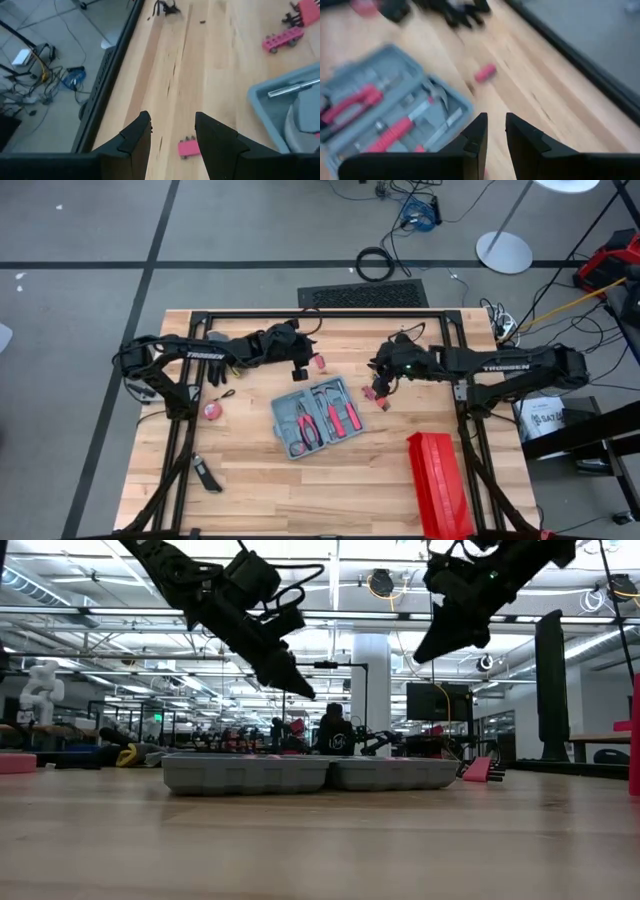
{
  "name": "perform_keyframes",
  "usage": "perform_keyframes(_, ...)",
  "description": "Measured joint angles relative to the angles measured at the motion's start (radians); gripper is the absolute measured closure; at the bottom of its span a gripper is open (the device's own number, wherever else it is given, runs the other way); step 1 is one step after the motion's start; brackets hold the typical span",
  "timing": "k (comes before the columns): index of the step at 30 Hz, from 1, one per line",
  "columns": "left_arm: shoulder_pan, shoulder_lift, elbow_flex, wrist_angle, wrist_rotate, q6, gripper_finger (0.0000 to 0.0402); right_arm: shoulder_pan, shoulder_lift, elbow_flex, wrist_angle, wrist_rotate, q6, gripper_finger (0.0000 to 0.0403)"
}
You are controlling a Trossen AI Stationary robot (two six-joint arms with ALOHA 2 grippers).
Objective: Prefit tool cases
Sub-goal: Put the red terminal block into the gray prefit tools case
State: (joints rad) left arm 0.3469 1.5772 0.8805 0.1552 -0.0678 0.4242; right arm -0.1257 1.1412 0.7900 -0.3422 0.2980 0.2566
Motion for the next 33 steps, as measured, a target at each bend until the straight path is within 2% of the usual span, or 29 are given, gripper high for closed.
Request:
perform_keyframes(3, -0.001, -0.004, -0.001, 0.028, 0.024, 0.000, 0.0244, 0.003, 0.062, 0.065, -0.133, 0.000, 0.067, 0.0333)
perform_keyframes(6, 0.000, -0.004, -0.002, 0.015, 0.026, -0.019, 0.0244, 0.001, 0.118, 0.089, -0.183, -0.094, 0.097, 0.0324)
perform_keyframes(9, 0.000, -0.004, -0.007, 0.017, 0.035, -0.043, 0.0244, 0.002, 0.173, 0.091, -0.179, -0.149, 0.124, 0.0313)
perform_keyframes(21, -0.047, -0.004, -0.012, 0.026, 0.053, -0.080, 0.0244, -0.053, 0.384, 0.091, -0.206, -0.171, 0.125, 0.0281)
perform_keyframes(29, -0.051, -0.004, -0.012, 0.050, 0.053, -0.104, 0.0244, -0.079, 0.438, 0.091, -0.180, -0.251, 0.125, 0.0266)
perform_keyframes(33, -0.051, -0.004, -0.012, 0.054, 0.053, -0.104, 0.0244, -0.078, 0.455, 0.091, -0.145, -0.256, 0.148, 0.0250)
